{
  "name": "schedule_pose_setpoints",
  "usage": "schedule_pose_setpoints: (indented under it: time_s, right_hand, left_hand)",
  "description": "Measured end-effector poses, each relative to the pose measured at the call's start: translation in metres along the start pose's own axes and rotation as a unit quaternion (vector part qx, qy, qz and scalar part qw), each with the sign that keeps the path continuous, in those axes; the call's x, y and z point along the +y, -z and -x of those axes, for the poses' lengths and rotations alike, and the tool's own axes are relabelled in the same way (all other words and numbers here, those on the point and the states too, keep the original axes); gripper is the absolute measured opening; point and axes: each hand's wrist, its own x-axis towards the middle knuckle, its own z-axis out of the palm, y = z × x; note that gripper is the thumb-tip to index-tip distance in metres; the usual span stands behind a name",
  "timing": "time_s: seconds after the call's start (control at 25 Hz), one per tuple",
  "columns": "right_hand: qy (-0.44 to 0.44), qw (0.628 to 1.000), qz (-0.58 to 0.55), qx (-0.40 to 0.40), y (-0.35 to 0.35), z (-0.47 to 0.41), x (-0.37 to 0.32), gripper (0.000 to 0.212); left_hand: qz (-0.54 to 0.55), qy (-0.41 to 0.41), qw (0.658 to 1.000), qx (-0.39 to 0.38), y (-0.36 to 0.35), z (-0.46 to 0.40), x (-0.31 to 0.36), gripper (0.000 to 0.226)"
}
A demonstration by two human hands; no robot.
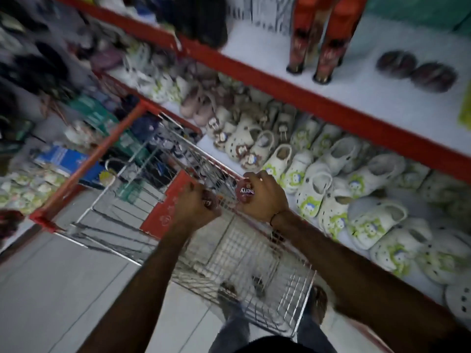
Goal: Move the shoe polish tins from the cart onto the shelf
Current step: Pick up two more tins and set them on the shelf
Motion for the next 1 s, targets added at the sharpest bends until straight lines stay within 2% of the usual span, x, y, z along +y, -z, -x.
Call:
schedule_pose_setpoints:
  time_s: [0.08, 0.24, 0.36, 0.52, 0.64, 0.8, 0.88, 1.0]
  right_hand:
    - [0.033, 0.997, -0.013, 0.069, 0.045, -0.011, -0.026, 0.074]
    - [0.066, 0.979, -0.045, 0.19, 0.134, -0.009, -0.052, 0.067]
    - [0.042, 0.957, -0.043, 0.284, 0.2, 0.009, -0.037, 0.07]
    - [-0.04, 0.929, 0.014, 0.369, 0.268, 0.034, 0.015, 0.062]
    - [-0.124, 0.928, 0.066, 0.345, 0.3, 0.044, 0.054, 0.055]
    - [-0.187, 0.928, 0.17, 0.273, 0.311, 0.035, 0.09, 0.028]
    - [-0.221, 0.915, 0.25, 0.229, 0.309, 0.028, 0.105, 0.037]
    - [-0.203, 0.901, 0.294, 0.246, 0.306, 0.022, 0.123, 0.044]
  left_hand:
    - [0.018, -0.055, 0.995, 0.085, 0.055, -0.009, 0.023, 0.061]
    - [0.044, -0.149, 0.974, 0.165, 0.127, -0.014, 0.087, 0.075]
    - [0.076, -0.22, 0.953, 0.194, 0.146, -0.013, 0.151, 0.076]
    - [0.113, -0.327, 0.923, 0.17, 0.137, -0.017, 0.249, 0.066]
    - [0.124, -0.399, 0.897, 0.141, 0.121, -0.018, 0.318, 0.055]
    - [0.068, -0.408, 0.908, 0.071, 0.099, -0.037, 0.369, 0.026]
    - [0.023, -0.406, 0.913, 0.044, 0.084, -0.048, 0.379, 0.017]
    - [0.045, -0.406, 0.911, 0.053, 0.068, -0.061, 0.385, 0.026]
